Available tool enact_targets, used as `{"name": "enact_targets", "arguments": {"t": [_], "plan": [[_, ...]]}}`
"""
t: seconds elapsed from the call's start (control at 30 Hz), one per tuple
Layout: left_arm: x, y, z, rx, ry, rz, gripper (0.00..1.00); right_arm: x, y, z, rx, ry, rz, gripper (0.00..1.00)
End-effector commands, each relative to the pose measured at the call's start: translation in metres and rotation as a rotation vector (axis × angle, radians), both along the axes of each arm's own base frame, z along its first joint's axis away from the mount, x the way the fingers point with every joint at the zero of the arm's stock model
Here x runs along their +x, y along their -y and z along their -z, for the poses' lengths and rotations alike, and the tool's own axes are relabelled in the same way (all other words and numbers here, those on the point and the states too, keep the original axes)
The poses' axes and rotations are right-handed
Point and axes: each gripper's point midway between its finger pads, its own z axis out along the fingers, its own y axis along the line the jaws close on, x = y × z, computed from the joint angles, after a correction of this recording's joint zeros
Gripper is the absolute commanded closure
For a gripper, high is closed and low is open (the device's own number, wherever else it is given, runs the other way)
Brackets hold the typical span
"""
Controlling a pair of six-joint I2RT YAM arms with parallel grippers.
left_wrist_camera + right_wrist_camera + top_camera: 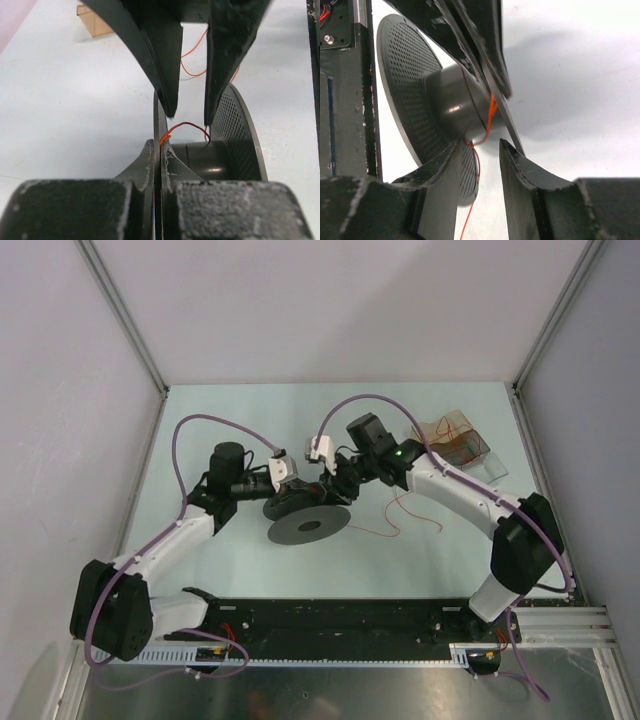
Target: Wrap the cables
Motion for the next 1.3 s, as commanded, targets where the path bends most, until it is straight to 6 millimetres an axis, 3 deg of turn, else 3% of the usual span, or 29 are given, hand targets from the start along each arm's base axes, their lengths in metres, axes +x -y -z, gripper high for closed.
{"name": "enact_targets", "arguments": {"t": [0.0,0.2,0.4,0.53,0.7,0.8,0.97,1.17,1.27], "plan": [[-0.012,0.002,-0.007,-0.002,0.065,0.057,1.0,0.02,0.023,-0.02,0.027,0.024,0.084,0.58],[-0.01,0.0,-0.013,-0.017,0.052,0.052,1.0,0.023,0.043,-0.012,0.013,-0.004,0.115,0.47],[0.0,-0.011,-0.021,-0.033,0.05,0.012,1.0,0.032,0.079,0.01,0.006,-0.041,0.149,0.32],[0.004,-0.017,-0.021,-0.03,0.059,0.0,1.0,0.027,0.102,0.039,-0.032,-0.035,0.105,0.3],[0.005,-0.018,-0.018,-0.023,0.055,0.002,1.0,0.011,0.117,0.085,-0.127,-0.121,0.041,0.32],[0.009,-0.019,-0.014,-0.013,0.052,-0.012,1.0,0.003,0.124,0.101,-0.153,-0.17,0.012,0.33],[0.012,-0.021,-0.011,-0.006,0.038,-0.029,1.0,-0.004,0.133,0.111,-0.174,-0.208,-0.008,0.31],[0.014,-0.023,-0.011,-0.001,0.035,-0.047,1.0,-0.017,0.136,0.105,-0.181,-0.247,-0.015,0.2],[0.015,-0.023,-0.009,0.001,0.028,-0.053,1.0,-0.024,0.135,0.117,-0.242,-0.266,-0.026,0.18]]}}
